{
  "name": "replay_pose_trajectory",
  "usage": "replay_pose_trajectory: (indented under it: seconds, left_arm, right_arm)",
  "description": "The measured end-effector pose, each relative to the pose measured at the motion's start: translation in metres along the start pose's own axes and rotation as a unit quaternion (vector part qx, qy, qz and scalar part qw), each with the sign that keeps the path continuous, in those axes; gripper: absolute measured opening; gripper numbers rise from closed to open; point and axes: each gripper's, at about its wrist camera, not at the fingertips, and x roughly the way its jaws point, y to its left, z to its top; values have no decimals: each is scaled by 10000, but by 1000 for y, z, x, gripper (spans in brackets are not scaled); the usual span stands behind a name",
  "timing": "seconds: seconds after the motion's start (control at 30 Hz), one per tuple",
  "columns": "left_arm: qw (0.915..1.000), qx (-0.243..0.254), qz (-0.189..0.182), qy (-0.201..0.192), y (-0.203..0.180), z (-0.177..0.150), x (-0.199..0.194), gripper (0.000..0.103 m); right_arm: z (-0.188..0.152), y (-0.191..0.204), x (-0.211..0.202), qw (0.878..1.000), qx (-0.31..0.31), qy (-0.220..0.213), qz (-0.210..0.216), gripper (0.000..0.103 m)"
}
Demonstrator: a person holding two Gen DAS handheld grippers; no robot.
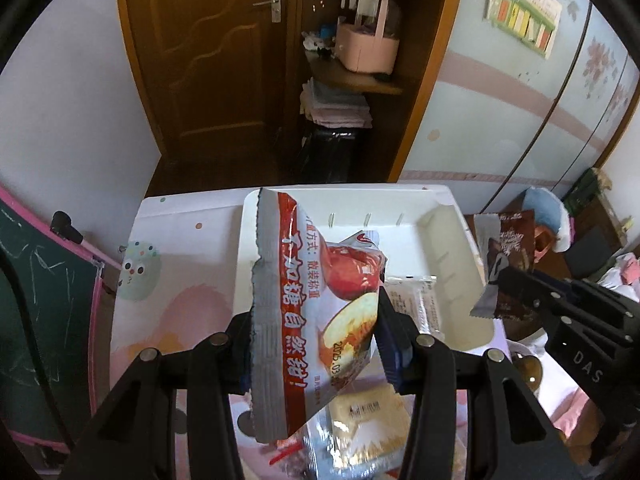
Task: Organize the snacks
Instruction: 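Carry both packs over the white tray and release them inside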
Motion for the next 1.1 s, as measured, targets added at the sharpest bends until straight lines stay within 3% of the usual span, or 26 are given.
replay_pose_trajectory:
  seconds: [0.17,0.63,0.7,0.8,0.83,0.97,1.1]
  left_arm:
    - [9992,216,313,143,-14,5,37,47]
    - [9963,405,544,519,-34,10,96,49]
    - [9959,394,596,555,-34,9,101,51]
    - [9957,331,598,619,-30,10,107,81]
    - [9960,285,613,578,-28,10,107,83]
    - [9960,209,639,586,-20,9,108,84]
    - [9965,21,691,477,-12,5,102,84]
  right_arm:
    - [9,-2,24,9998,-47,58,-197,13]
    - [20,-14,71,9981,-147,205,-566,14]
    - [22,-16,79,9977,-108,278,-609,14]
    - [22,-19,88,9972,-49,369,-655,17]
    - [22,-19,91,9970,-55,398,-669,19]
    - [20,-18,97,9964,-73,428,-732,38]
    - [19,-16,94,9961,-31,392,-791,42]
